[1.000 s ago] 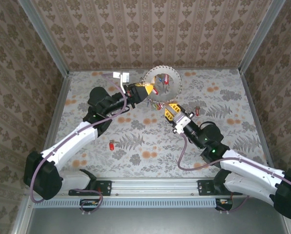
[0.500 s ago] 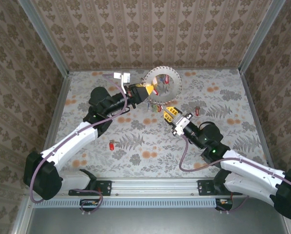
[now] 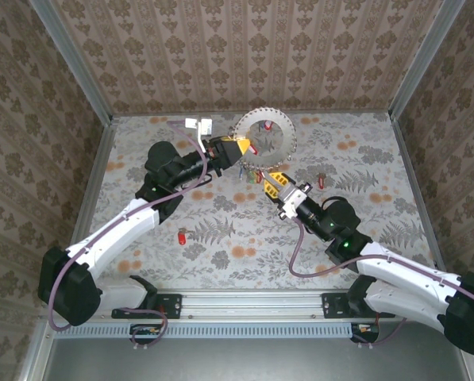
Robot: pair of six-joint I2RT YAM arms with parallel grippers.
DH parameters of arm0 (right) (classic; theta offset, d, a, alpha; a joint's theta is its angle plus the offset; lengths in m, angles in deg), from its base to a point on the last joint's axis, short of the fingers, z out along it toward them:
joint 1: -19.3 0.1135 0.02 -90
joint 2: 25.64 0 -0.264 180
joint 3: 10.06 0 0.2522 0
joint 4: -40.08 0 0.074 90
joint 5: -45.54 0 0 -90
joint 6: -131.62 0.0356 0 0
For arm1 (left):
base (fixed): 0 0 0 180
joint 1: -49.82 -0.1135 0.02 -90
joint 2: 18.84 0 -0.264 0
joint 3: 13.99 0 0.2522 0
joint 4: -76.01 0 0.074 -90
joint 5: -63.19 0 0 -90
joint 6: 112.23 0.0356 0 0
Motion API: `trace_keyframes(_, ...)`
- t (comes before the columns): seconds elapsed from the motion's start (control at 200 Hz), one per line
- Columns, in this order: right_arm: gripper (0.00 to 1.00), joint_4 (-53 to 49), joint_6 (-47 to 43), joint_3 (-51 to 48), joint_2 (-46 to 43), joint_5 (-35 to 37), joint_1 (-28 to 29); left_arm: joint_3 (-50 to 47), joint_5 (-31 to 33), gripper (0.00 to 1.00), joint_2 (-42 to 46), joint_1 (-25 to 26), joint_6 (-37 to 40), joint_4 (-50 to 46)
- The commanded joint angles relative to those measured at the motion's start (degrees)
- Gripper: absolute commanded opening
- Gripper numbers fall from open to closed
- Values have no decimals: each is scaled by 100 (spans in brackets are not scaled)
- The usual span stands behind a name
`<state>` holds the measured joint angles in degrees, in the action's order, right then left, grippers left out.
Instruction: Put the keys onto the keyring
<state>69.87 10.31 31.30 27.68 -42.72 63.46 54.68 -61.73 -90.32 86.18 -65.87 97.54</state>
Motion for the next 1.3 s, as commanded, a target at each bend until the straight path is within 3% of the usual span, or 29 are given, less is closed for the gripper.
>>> trace_keyframes(0.0,23,119,33,103,-174,72,32,242,56,0,242,38,154,268)
trace_keyframes(0.2,25,-31,89,19,-398,-246,40,266,49,0,242,38,187,207)
trace_keyframes(0.495,29,167,167,194,-90,-88,35,389,-6,0,214,53,289,-45)
trace_keyframes(0.555,31,288,195,185,-15,-27,36,615,64,0,244,68,677,-848)
trace_keyframes(0.64,32,412,255,103,-15,10,37,1292,367,0,269,208,1781,-2793)
trace_keyframes(0.71,32,415,329,11,-62,51,39,1561,659,0,315,325,2320,-3407)
trace_keyframes(1.295,32,459,782,-18,-46,-397,40,1386,602,0,319,398,2054,-2728)
